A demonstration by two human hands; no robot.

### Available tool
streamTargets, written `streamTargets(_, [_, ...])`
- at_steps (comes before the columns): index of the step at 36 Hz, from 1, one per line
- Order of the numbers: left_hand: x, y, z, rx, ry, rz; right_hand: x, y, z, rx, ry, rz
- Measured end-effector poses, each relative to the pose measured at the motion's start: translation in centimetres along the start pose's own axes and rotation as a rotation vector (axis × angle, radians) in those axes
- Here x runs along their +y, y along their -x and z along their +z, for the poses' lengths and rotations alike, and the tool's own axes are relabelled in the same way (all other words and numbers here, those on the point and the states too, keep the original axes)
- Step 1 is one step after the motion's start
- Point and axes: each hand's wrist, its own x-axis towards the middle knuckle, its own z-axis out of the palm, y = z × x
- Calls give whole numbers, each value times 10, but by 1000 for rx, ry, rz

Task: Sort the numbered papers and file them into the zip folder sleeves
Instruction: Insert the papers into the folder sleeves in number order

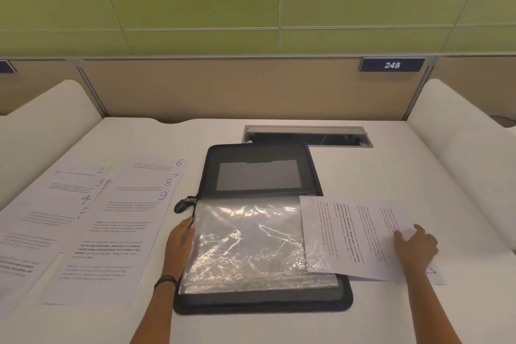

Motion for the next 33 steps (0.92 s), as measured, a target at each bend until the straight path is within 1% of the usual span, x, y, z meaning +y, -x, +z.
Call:
streamTargets(3, [4, 0, -4, -44, -14, 7, -4, 2, 0, 8, -47, 26])
streamTargets(10, [4, 0, -9, -79, -17, -31, -20, 2, -3, -74, -72, 3])
streamTargets(13, [-23, -9, -7, -24, 17, -48, -24, 1, -2, -109, -104, -9])
streamTargets(14, [-29, -12, -7, -36, 22, -51, -25, 1, -1, -121, -113, -12])
streamTargets(18, [-8, -4, -7, -72, 29, -48, -28, 4, 4, -167, -152, -21])
streamTargets(20, [-8, -3, -6, -52, 57, -48, -31, 7, 5, -183, -179, -34])
streamTargets(22, [-18, -8, -4, 5, 68, -75, -35, 11, 7, -200, -198, -58])
streamTargets(26, [-14, -6, -2, -6, 33, -129, -43, 20, 9, -232, -237, -95])
streamTargets(33, [-11, -4, -3, 1, 29, -64, -54, 35, 5, -212, -313, -109])
